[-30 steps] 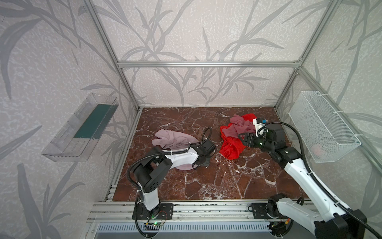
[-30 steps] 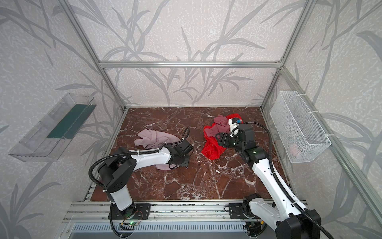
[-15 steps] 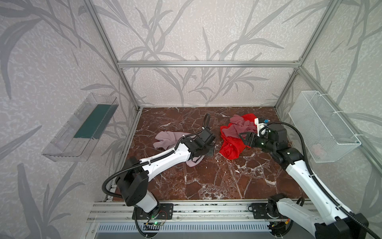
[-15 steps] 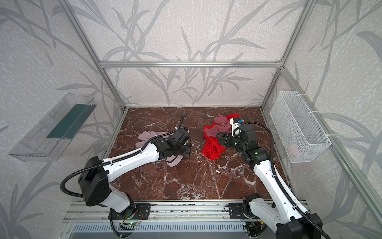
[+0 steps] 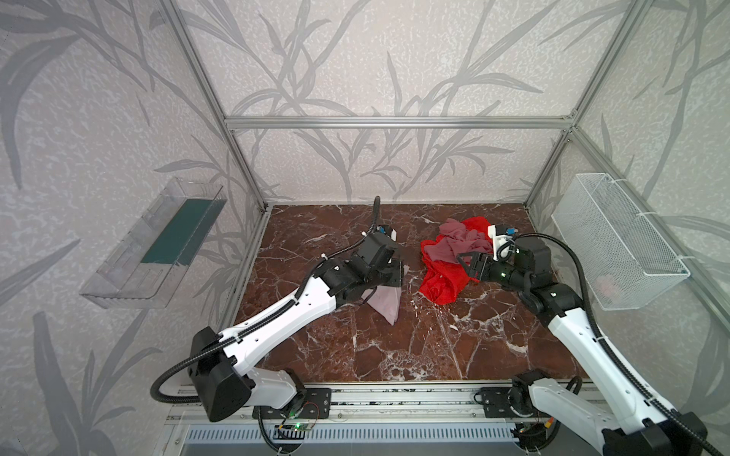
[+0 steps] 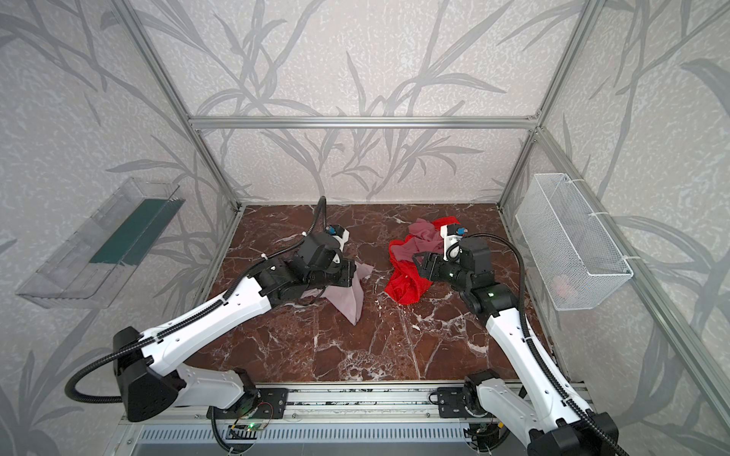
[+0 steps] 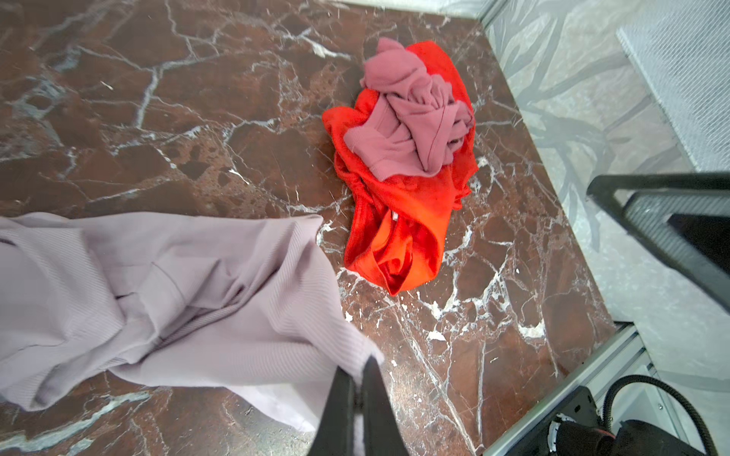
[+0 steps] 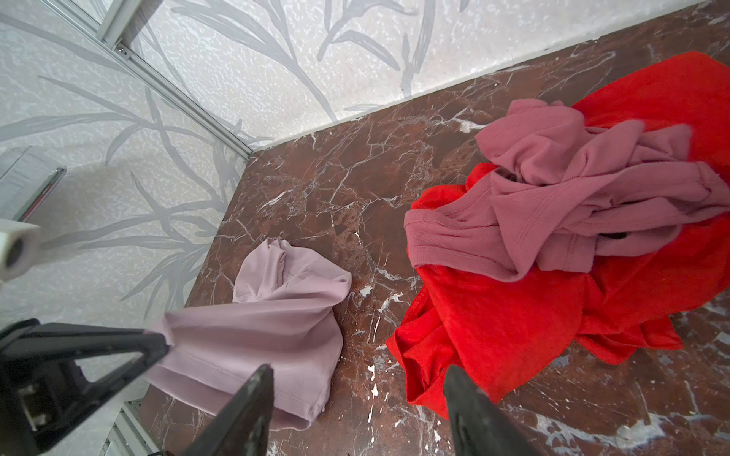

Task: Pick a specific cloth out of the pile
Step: 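Grasp the lilac cloth with the left gripper and drag it farther away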

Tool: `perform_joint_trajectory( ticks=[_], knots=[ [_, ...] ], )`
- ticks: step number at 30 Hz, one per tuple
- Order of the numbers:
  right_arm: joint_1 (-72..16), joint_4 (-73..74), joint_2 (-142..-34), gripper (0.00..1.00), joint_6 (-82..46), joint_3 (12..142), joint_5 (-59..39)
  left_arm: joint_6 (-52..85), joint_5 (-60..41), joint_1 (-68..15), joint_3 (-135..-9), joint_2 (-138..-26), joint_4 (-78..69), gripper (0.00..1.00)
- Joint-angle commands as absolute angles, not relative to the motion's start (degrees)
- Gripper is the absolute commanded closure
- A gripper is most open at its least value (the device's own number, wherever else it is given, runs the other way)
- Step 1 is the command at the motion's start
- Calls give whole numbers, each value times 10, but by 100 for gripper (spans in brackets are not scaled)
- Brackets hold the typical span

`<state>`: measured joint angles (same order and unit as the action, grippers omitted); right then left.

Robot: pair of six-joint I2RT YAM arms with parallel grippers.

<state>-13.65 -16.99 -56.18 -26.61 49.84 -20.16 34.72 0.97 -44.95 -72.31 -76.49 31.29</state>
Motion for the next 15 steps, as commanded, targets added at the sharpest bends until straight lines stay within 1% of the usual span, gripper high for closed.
perform_joint_trajectory(
  ticks=[1, 5, 15],
  knots=[
    [-134, -162, -554, 32, -272, 500, -211, 357, 11, -423, -713, -729, 310, 100],
    [-134, -156, -557, 32, -278, 500, -214, 352, -3, -385, -709, -701, 305, 100],
    [-134, -150, -567, 32, -280, 505, -216, 323, 18, -286, -698, -675, 304, 100]
  ],
)
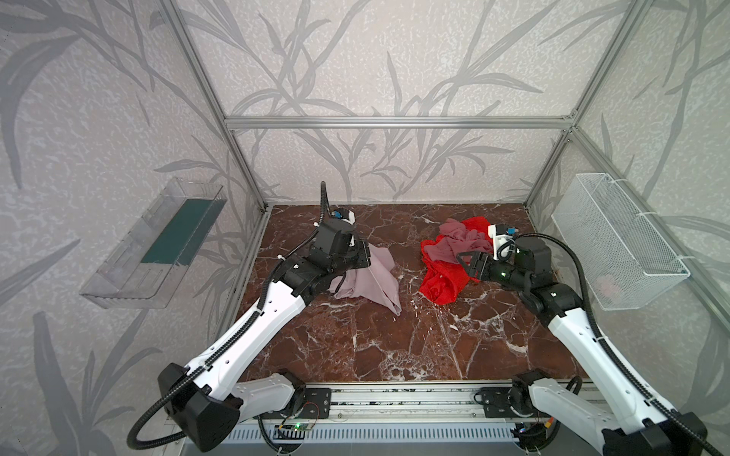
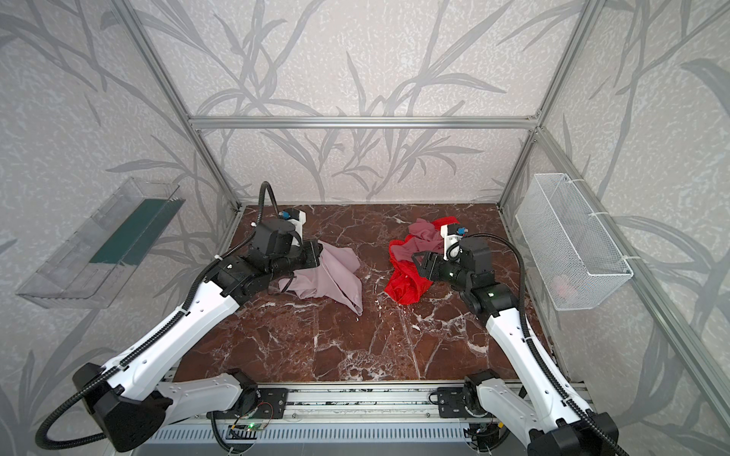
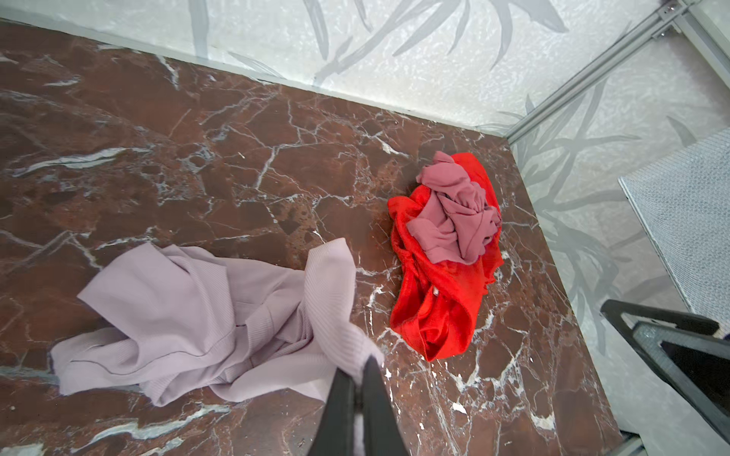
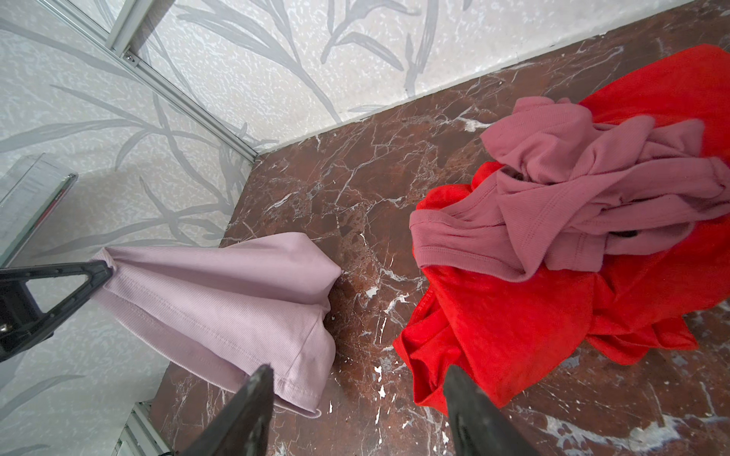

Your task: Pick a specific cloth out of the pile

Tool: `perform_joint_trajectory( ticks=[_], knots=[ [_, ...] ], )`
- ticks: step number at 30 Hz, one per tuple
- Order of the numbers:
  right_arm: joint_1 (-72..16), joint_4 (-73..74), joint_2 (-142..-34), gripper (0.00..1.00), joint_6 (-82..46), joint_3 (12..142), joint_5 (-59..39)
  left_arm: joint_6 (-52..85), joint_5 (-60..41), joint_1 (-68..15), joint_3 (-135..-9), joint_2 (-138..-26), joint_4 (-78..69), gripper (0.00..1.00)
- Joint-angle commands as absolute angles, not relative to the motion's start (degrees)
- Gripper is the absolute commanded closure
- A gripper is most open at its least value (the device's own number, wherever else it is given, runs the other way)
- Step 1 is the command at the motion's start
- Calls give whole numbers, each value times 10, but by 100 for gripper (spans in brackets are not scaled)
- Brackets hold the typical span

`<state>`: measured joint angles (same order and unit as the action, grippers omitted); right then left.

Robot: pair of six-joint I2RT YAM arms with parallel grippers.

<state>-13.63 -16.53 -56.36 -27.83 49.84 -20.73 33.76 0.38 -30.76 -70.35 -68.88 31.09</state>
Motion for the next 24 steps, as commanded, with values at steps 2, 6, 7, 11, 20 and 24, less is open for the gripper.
perform_joint_trajectory(
  ticks=[2, 6, 7, 11, 20, 24],
  knots=[
    [-134, -150, -570, 32, -278, 506, -215, 318, 25, -263, -695, -674, 300, 100],
    [-135, -149, -575, 32, -275, 507, -216, 309, 35, -222, -687, -678, 299, 100],
    [-134, -149, -577, 32, -274, 508, -218, 307, 35, -211, -684, -680, 297, 100],
    [-134, -148, -583, 32, -270, 511, -218, 301, 39, -168, -672, -699, 294, 100],
    [-133, -143, -599, 32, -267, 515, -227, 292, 56, -98, -635, -747, 264, 100],
    [-133, -143, -604, 32, -266, 515, -228, 282, 67, -80, -628, -756, 257, 100]
  ],
)
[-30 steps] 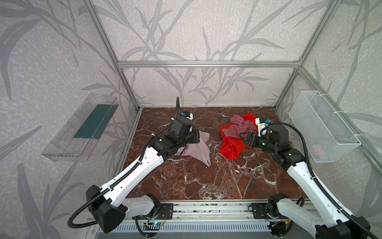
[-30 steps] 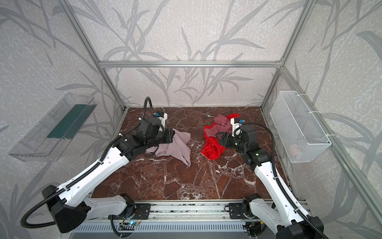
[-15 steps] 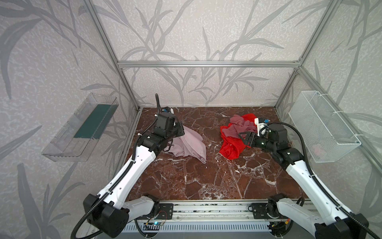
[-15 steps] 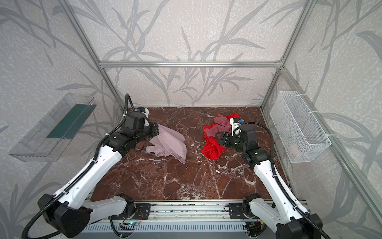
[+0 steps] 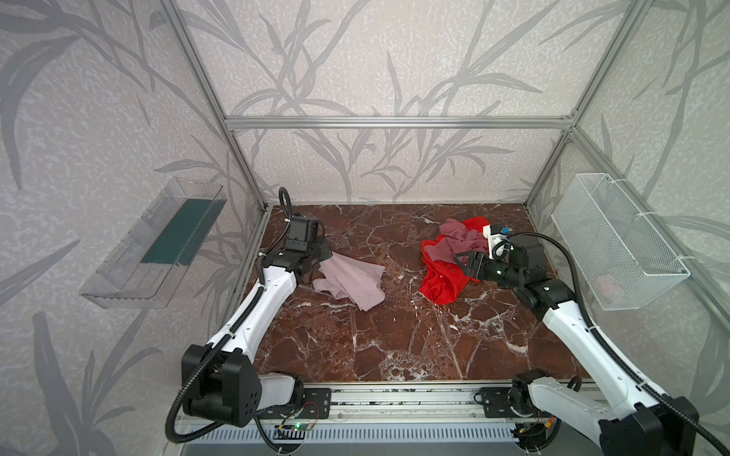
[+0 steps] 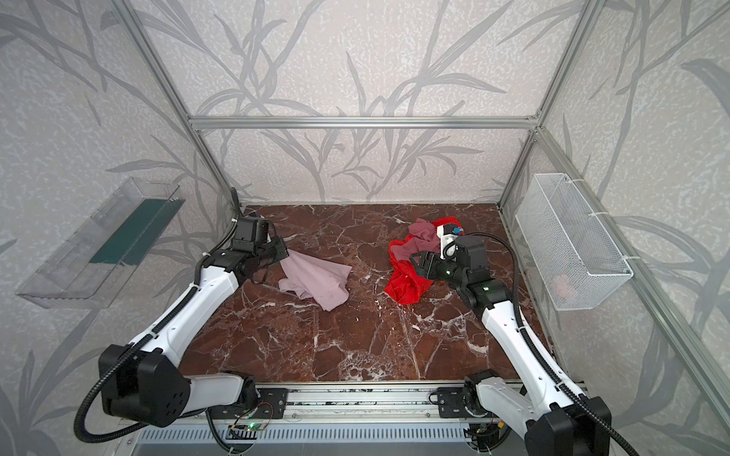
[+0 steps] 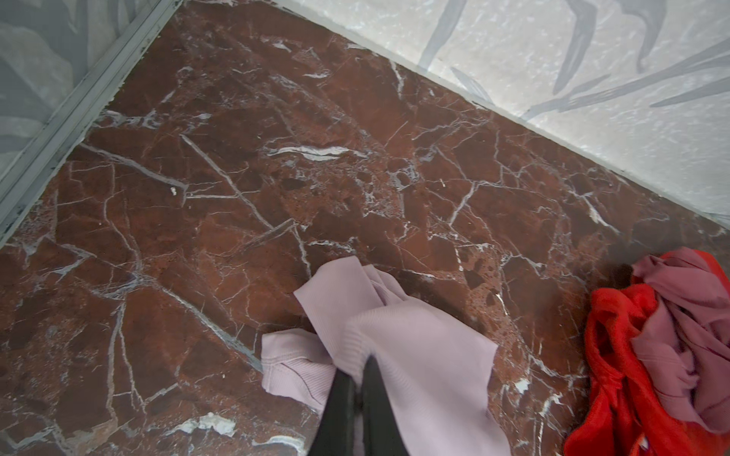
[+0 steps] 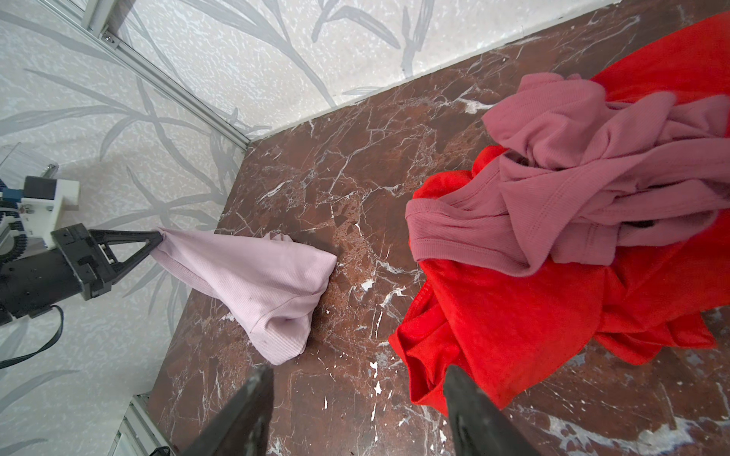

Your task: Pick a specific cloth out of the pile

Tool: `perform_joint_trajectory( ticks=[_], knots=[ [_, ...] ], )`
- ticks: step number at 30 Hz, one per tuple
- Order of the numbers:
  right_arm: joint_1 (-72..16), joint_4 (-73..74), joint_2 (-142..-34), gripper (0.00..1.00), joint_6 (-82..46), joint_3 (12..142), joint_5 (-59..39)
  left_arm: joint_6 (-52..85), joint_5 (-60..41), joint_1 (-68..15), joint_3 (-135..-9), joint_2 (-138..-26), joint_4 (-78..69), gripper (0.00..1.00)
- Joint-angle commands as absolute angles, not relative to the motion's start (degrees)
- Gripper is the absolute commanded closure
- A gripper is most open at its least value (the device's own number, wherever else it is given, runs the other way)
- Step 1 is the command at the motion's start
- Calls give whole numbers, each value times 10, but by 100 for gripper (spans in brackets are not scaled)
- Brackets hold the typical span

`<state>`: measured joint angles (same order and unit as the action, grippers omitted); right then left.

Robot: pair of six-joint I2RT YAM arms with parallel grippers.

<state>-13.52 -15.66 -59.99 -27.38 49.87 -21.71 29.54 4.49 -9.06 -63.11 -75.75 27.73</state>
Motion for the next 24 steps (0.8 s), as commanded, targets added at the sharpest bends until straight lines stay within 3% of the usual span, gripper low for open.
perform_joint_trajectory(
  ticks=[1, 22, 23, 24],
  knots=[
    [-132, -145, -605, 32, -266, 517, -229, 281, 71, -76, -627, -758, 255, 100],
    [-129, -156, -607, 32, -260, 524, -236, 283, 79, -35, -611, -858, 214, 100],
    [-129, -156, -607, 32, -260, 523, -236, 283, 79, -35, -611, -857, 215, 98],
    [-128, -155, -607, 32, -259, 524, -237, 284, 78, -35, -612, -855, 216, 87]
  ],
)
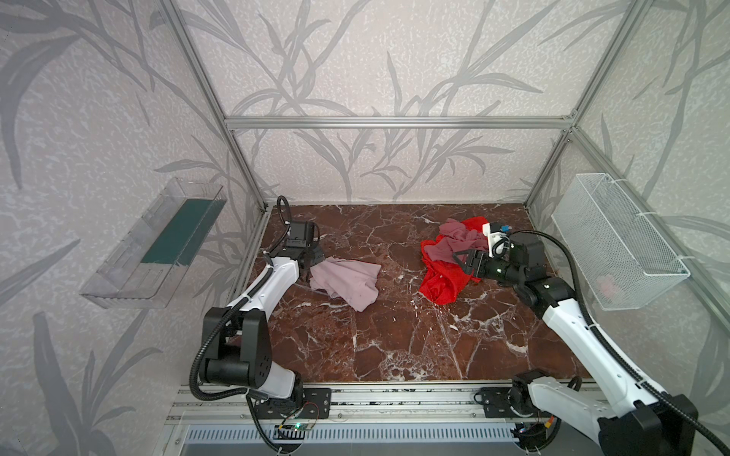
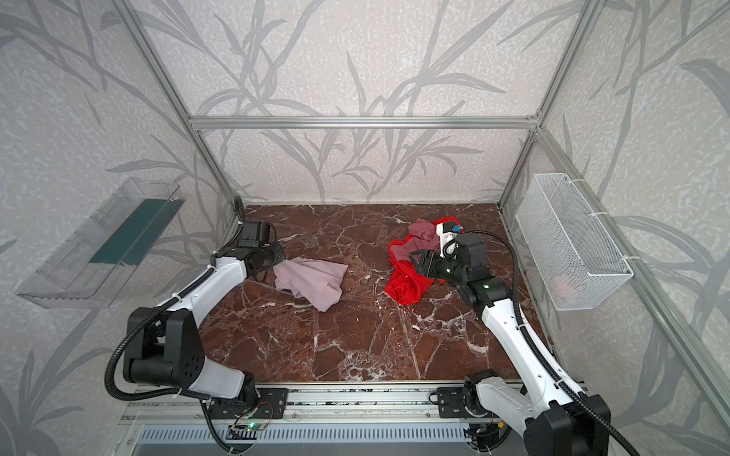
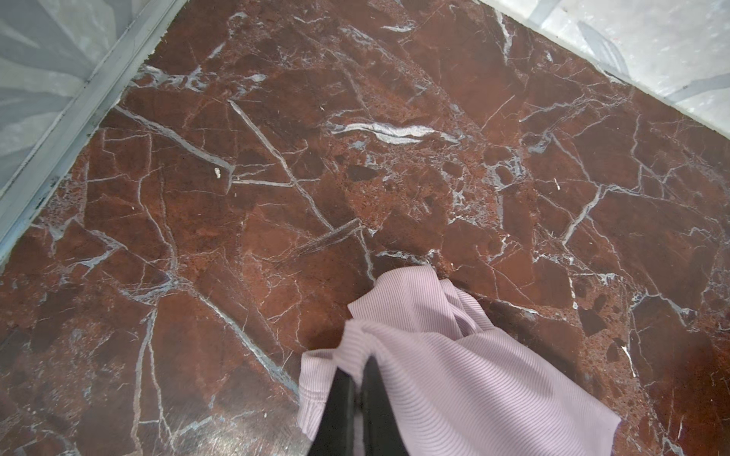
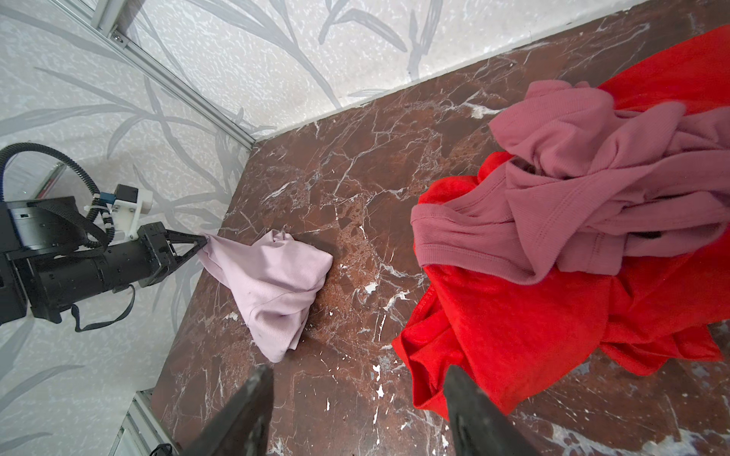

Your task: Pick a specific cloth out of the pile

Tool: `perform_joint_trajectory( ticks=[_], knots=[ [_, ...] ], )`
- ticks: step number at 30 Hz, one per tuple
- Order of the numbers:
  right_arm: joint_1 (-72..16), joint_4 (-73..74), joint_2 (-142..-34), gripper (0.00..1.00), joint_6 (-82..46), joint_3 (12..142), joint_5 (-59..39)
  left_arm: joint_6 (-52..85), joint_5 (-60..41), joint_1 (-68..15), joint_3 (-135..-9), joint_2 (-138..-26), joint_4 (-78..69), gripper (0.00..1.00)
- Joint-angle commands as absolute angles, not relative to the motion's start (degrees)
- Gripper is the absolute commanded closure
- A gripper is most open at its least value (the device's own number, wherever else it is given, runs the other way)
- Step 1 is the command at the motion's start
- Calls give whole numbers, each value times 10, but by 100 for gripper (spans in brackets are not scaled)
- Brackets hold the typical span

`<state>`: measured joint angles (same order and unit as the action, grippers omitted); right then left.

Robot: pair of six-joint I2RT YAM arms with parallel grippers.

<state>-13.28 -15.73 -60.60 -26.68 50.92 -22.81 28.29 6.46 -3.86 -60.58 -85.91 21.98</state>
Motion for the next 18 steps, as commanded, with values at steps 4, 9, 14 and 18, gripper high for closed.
perform_joint_trajectory(
  ticks=[4, 9, 14, 18],
  knots=[
    [-128, -157, -605, 32, -258, 525, -240, 290, 75, -35, -613, -833, 223, 62],
    [-127, -153, -603, 32, -261, 523, -241, 291, 72, -64, -610, -784, 247, 54],
    [-127, -142, -606, 32, -272, 517, -246, 280, 123, -169, -590, -745, 280, 50],
    [-127, -137, -607, 32, -274, 513, -245, 302, 88, -235, -549, -724, 274, 50]
  ],
)
